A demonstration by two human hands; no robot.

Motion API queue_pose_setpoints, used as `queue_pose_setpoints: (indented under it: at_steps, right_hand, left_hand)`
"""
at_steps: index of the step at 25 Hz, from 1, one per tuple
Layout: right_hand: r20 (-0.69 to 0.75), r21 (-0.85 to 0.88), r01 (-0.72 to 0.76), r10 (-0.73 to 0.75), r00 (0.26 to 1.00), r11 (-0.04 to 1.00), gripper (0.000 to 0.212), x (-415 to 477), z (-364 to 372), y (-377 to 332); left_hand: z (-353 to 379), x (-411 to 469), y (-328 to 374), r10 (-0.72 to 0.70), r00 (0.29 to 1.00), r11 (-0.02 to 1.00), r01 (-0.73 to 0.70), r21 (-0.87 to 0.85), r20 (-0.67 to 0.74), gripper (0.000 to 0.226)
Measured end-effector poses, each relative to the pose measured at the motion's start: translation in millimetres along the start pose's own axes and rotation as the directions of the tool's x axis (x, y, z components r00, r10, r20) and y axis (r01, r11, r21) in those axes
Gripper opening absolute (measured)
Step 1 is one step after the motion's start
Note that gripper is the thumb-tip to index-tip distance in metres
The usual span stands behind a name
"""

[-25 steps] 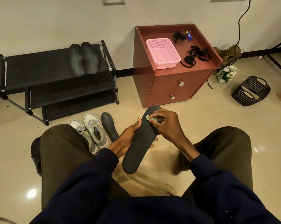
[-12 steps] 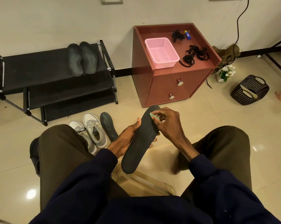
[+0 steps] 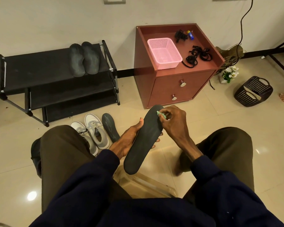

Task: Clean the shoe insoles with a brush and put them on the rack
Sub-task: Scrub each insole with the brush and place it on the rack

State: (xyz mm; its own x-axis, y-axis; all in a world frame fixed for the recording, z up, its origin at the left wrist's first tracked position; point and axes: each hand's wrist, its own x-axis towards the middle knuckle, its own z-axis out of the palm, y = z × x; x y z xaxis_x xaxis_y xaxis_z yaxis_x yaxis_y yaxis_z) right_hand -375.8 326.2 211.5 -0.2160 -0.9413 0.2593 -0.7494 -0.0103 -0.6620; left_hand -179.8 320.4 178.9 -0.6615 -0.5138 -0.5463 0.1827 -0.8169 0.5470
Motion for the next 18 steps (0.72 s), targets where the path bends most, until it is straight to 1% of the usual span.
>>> queue_pose_setpoints:
  at_steps: [1,3,4,6,7,8,9,11,12,14,16,17,18]
  right_hand:
    - [0.010,0.005,-0.005,0.005,1.000,1.000,0.015,-3,2,-1]
    - [0.129,0.030,0.042,-0.046,0.991,0.999,0.016,-12,7,-10]
    - [0.224,0.070,0.069,-0.083,0.971,0.995,0.015,-16,9,-15]
    - [0.421,0.145,0.066,-0.122,0.899,0.987,0.012,-20,11,-24]
    - [0.475,0.163,0.049,-0.122,0.871,0.985,0.010,-20,10,-26]
    - [0.473,0.159,0.045,-0.116,0.874,0.986,0.008,-18,10,-24]
    - [0.424,0.137,0.050,-0.104,0.900,0.989,0.008,-17,9,-22]
    - [0.264,0.059,0.057,-0.071,0.962,0.997,0.007,-13,8,-14]
    - [0.185,0.031,0.044,-0.048,0.982,0.999,0.007,-11,8,-9]
    - [0.075,0.034,-0.004,0.002,0.997,0.999,0.008,-10,8,-1]
    - [0.067,0.045,0.001,-0.004,0.998,0.999,0.011,-16,12,-3]
    - [0.114,0.061,0.033,-0.039,0.993,0.998,0.012,-20,14,-8]
    - [0.199,0.105,0.061,-0.081,0.977,0.993,0.012,-24,16,-15]
  left_hand:
    - [0,1,0,-0.006,1.000,1.000,0.006,0.008,-0.011,0.070]
    - [2,1,0,0.010,0.998,1.000,-0.010,0.003,-0.054,0.066]
    - [2,0,1,0.029,0.996,1.000,-0.030,-0.009,-0.088,0.065]
    - [-1,1,1,0.055,0.989,0.998,-0.059,-0.025,-0.134,0.064]
    - [-2,2,1,0.059,0.989,0.998,-0.063,-0.025,-0.139,0.065]
    - [-1,4,0,0.062,0.988,0.997,-0.067,-0.029,-0.142,0.065]
    - [0,4,0,0.062,0.988,0.996,-0.069,-0.048,-0.139,0.063]
    - [1,4,-1,0.056,0.993,0.995,-0.065,-0.081,-0.108,0.056]
    - [2,3,-1,0.051,0.995,0.995,-0.058,-0.087,-0.082,0.054]
    - [4,3,-1,0.039,0.998,0.995,-0.043,-0.092,-0.039,0.052]
    - [3,3,-1,0.037,0.998,0.994,-0.042,-0.099,-0.052,0.052]
    - [3,2,1,0.037,0.996,0.993,-0.045,-0.109,-0.075,0.051]
    - [3,2,2,0.036,0.994,0.992,-0.049,-0.115,-0.107,0.050]
